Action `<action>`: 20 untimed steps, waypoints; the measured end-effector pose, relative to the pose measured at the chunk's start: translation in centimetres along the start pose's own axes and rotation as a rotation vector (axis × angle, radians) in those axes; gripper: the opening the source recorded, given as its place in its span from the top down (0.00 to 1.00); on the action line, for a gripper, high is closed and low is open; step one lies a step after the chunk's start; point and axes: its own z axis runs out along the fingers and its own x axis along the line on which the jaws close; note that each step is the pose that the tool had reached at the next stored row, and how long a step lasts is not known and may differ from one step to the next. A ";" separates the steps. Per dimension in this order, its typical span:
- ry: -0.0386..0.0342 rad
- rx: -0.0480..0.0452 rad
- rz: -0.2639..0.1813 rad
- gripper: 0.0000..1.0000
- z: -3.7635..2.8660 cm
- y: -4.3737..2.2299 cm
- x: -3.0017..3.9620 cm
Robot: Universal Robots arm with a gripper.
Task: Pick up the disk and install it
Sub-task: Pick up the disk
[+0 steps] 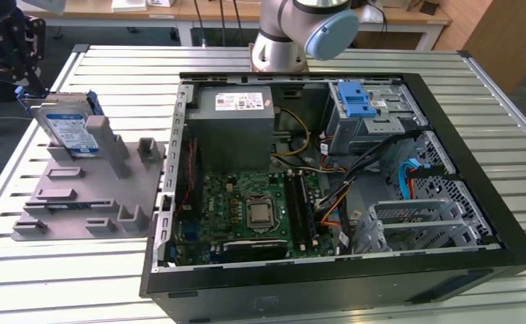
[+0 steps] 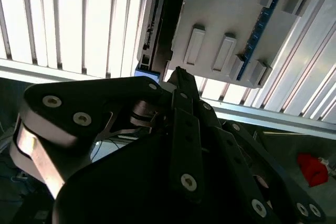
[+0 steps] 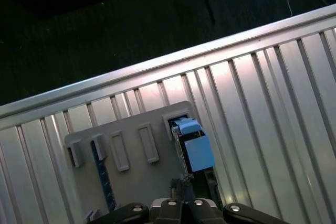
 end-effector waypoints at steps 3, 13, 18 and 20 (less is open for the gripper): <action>0.0011 -0.0003 -0.037 0.89 0.00 0.00 0.00; 0.0034 -0.0008 -0.115 0.89 0.01 0.03 -0.01; 0.0034 -0.0008 -0.119 0.89 0.04 0.51 -0.32; 0.0035 -0.0007 -0.119 0.89 0.04 0.69 -0.36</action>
